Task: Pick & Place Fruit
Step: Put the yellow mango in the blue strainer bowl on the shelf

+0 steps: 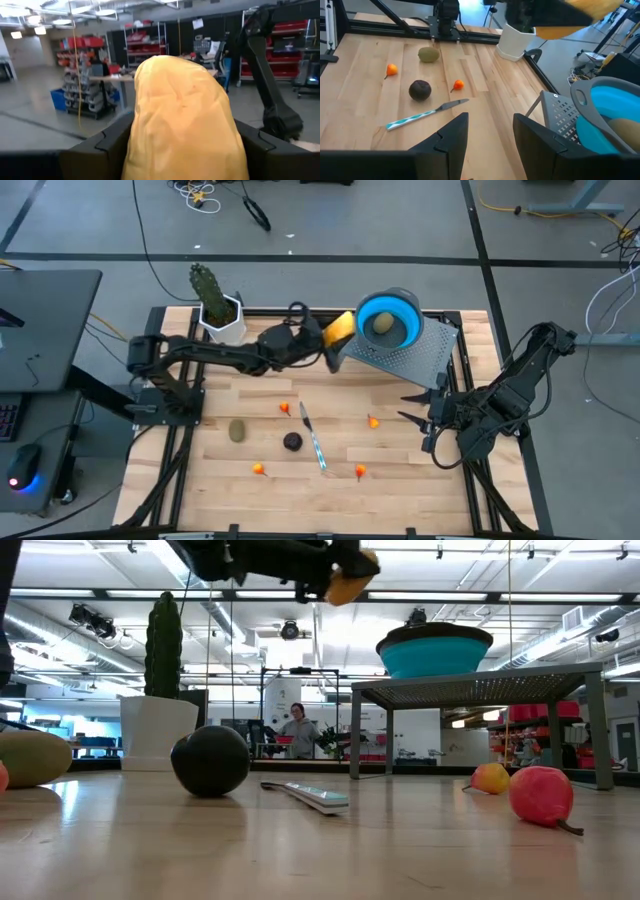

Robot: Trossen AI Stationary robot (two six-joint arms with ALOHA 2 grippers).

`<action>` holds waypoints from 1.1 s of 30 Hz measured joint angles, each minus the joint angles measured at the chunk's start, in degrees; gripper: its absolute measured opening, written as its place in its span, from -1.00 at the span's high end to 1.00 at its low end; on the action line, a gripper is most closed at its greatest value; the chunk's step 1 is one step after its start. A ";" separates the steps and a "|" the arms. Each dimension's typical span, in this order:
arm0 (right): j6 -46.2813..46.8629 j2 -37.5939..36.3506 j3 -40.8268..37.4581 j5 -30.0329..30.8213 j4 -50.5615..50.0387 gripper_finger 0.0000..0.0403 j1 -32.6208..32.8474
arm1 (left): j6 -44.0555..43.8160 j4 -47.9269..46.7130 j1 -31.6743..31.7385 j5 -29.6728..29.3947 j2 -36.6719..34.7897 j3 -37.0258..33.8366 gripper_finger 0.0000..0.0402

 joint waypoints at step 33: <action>-3.71 0.00 -1.14 7.58 -0.07 0.17 -0.07 | -0.93 10.89 10.12 13.84 23.68 25.49 -0.24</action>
